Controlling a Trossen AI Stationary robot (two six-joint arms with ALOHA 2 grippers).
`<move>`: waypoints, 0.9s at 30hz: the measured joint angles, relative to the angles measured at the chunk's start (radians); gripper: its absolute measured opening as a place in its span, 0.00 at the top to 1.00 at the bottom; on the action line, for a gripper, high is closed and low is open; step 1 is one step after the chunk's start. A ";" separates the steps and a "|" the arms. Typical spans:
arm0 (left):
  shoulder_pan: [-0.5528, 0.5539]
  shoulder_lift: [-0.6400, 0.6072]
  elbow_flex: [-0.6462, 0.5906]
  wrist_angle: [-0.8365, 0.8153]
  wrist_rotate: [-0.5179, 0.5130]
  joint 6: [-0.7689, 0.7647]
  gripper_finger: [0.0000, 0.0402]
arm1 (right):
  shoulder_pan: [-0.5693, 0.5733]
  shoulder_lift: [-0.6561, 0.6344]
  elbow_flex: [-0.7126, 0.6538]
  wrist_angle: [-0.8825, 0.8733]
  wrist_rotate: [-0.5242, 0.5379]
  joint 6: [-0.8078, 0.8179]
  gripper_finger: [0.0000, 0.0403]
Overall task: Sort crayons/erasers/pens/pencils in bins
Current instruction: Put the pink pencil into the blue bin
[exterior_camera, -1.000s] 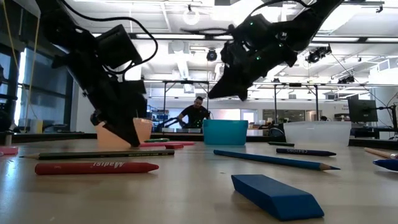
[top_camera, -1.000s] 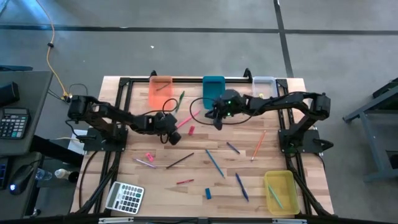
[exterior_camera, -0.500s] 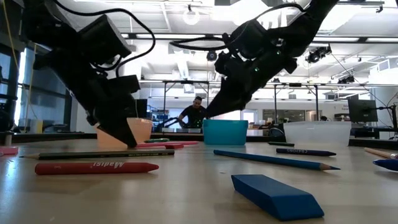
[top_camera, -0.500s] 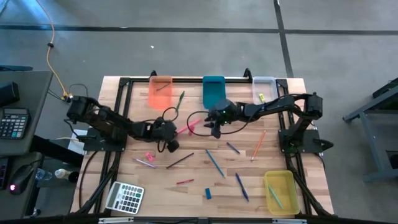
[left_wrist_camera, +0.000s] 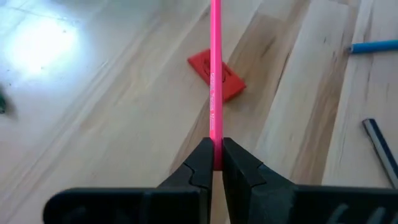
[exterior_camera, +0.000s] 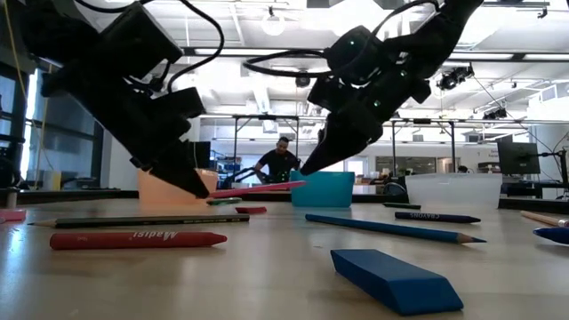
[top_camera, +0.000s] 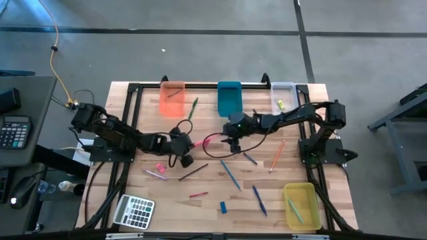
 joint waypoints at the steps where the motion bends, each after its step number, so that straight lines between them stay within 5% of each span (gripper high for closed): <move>1: 0.000 0.000 0.000 0.000 -0.001 0.000 0.98 | 0.004 0.000 0.007 -0.017 0.015 -0.013 0.64; 6: 0.001 0.000 0.000 0.019 0.001 0.000 0.98 | 0.024 0.000 0.058 -0.096 0.091 -0.025 0.64; 11: 0.001 0.000 0.001 0.055 0.001 -0.015 0.98 | 0.025 -0.009 0.116 -0.209 0.050 0.125 0.61; 17: 0.003 0.000 0.001 0.054 -0.002 -0.031 0.98 | 0.027 -0.054 0.019 -0.247 0.006 0.243 0.58; 22: 0.003 0.000 0.002 0.068 -0.016 -0.052 0.98 | 0.015 -0.057 -0.236 0.360 -0.072 0.535 0.58; 27: 0.004 0.000 0.002 0.114 -0.031 -0.070 0.98 | 0.018 0.019 -0.387 0.859 0.077 0.808 0.58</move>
